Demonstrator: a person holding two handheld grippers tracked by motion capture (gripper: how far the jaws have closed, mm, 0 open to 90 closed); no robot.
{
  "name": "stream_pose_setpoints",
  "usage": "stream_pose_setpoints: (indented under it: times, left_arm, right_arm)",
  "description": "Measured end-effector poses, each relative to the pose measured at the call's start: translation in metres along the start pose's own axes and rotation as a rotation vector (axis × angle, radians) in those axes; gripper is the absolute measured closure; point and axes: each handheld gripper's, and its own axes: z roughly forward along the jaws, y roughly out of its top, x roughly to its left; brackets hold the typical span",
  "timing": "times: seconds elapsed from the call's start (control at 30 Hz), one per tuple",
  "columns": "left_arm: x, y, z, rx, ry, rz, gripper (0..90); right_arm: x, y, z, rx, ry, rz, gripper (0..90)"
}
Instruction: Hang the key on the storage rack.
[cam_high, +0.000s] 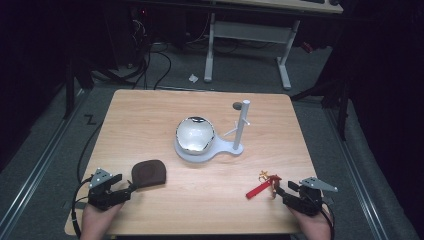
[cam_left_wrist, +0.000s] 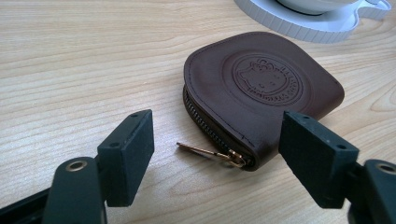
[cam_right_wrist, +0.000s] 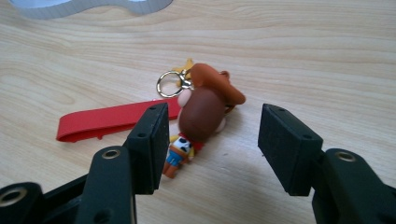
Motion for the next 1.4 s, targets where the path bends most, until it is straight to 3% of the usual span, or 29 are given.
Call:
stream_pose_setpoints:
  times: [0.3, 0.67, 0.87, 1.4]
  left_arm:
    - [0.000, 0.002, 0.001, -0.001, -0.019, 0.012, 27.0]
    - [0.001, 0.002, -0.001, -0.016, -0.035, 0.001, 27.0]
    - [0.000, 0.003, -0.001, -0.018, -0.044, 0.007, 27.4]
    - [-0.001, 0.002, -0.004, -0.031, -0.041, 0.008, 27.8]
  right_arm:
    - [0.007, 0.002, 0.001, 0.093, -0.010, -0.050, 43.2]
    - [0.012, 0.004, 0.000, 0.198, -0.001, -0.071, 39.6]
    - [0.016, 0.010, 0.000, 0.256, -0.016, -0.120, 38.0]
    - [0.018, 0.023, 0.002, 0.424, 0.006, -0.138, 37.4]
